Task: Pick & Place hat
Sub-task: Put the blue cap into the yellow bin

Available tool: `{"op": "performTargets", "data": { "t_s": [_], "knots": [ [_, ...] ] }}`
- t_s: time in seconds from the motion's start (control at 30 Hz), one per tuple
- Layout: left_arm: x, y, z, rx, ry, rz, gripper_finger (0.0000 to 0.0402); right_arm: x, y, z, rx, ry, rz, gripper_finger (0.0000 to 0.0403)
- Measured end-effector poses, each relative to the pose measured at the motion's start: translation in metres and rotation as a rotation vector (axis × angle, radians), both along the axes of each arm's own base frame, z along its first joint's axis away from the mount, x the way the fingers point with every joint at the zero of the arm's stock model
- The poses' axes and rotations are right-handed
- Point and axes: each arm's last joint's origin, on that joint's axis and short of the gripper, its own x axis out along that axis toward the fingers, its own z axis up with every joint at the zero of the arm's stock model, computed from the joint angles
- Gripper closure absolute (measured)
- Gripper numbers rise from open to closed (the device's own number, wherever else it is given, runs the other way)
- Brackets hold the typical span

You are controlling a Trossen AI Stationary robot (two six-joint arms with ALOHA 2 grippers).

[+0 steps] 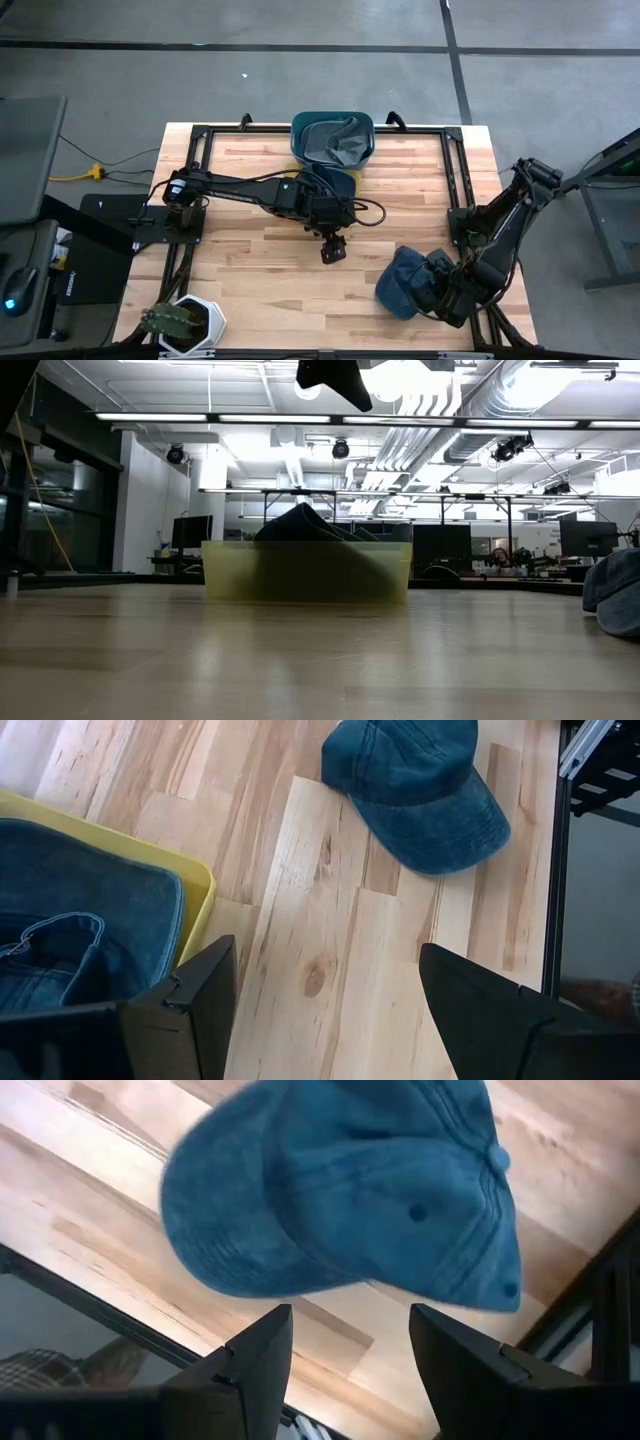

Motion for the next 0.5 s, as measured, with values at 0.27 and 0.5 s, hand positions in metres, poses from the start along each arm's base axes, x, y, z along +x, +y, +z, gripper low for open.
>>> {"op": "performTargets", "data": {
  "t_s": [0.27,0.5],
  "knots": [
    [0.000,0.000,0.000,-0.002,0.001,0.003,0.0145,-0.002,0.012,-0.006,0.005,-0.013,0.041,0.0206],
    [0.000,0.000,0.000,-0.001,-0.001,0.003,0.0145,-0.004,0.018,-0.005,-0.078,-0.153,0.193,0.0206]
  ]
}}
